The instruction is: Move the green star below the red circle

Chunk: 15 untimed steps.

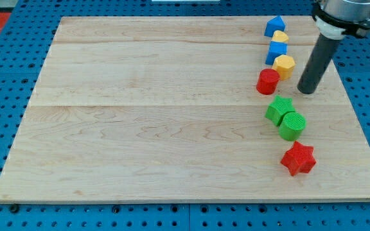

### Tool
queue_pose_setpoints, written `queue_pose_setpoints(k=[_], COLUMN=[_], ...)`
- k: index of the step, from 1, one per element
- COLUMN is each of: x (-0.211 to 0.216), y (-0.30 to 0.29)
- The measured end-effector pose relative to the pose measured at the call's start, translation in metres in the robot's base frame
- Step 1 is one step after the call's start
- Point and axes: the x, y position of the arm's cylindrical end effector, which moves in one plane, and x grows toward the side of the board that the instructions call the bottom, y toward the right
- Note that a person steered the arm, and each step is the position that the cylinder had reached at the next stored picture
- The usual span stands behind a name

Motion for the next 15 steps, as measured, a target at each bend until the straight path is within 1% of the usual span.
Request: queue_pose_setpoints(k=[1,2,3,4,5,6,7,8,9,10,11,12,13,14,15], x=[-0.008,-0.004,-0.003,0.036,0.082,0.097,0.088,0.067,0.067,0.051,0.049,0.049,0.03,0.015,0.028], y=[-0.088,-0.109,-0.013,0.065,0.057,0.013,-0.038,-0.054,-0.003,-0.017,-0.086,-0.081,-0.05,-0.05,-0.072])
